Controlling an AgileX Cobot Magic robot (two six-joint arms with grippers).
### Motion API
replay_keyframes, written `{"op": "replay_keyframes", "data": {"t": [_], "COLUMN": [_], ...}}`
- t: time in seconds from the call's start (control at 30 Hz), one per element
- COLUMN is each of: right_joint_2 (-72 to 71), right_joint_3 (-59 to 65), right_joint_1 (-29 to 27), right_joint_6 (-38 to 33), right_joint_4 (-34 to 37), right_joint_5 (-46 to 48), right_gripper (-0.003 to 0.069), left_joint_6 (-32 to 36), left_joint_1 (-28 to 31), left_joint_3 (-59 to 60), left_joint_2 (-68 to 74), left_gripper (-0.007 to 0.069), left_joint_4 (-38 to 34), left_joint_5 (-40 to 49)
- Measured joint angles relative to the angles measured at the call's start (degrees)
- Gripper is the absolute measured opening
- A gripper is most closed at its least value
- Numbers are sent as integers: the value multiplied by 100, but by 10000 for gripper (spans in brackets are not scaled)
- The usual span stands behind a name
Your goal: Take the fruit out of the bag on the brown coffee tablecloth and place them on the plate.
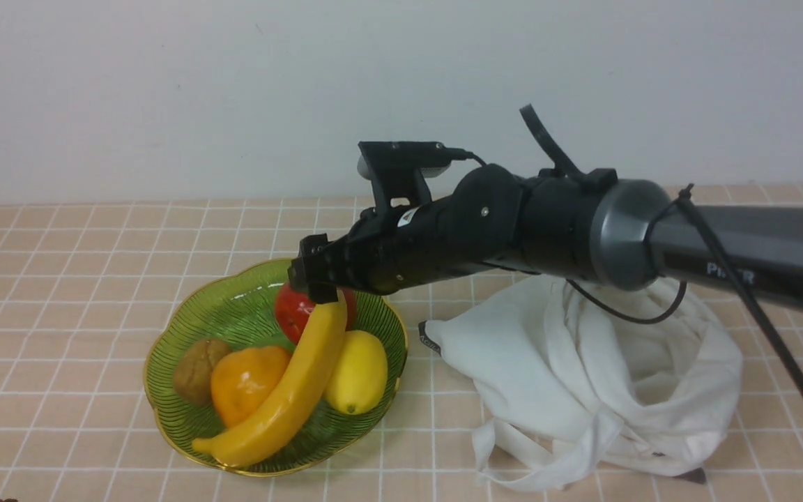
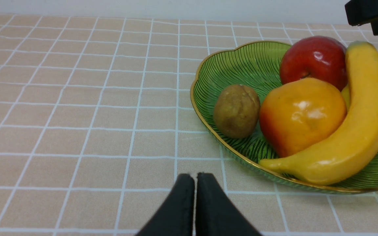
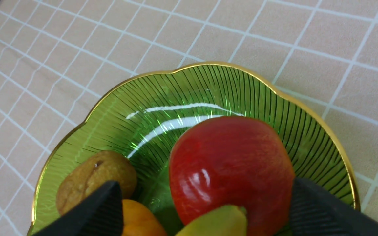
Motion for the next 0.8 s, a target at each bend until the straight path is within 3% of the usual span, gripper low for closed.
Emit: {"op": "replay_keyframes", "data": {"t": [0.2,0.43,0.6,0.73,0.77,0.8], "right_joint_2": [-76,-1081,-2183,-3095,-3141,-3444], "right_joint_3": [0,0,0,0,0,0], "right_joint_1": [-19,-408,-957,-1430,-1451,-1608], "right_joint_6": [0,6,47,69,75,142], "right_joint_4": [-38,-336,-682,-1320,-1405,-1681], "right_joint_5": [32,664,1631,2218,2244,2433], "right_gripper": [691,648,462,206,192,98], "left_joint_6": [-5,-5,-5,-5,-5,-5], "left_joint_1": [0,0,0,0,0,0], "left_joint_3": [0,0,0,0,0,0], "left_joint_2": [0,0,0,0,0,0], "left_gripper": [-8,-8,-8,-8,-8,-8], "left_joint_4": [0,0,0,0,0,0], "left_joint_5": [0,0,0,0,0,0]}}
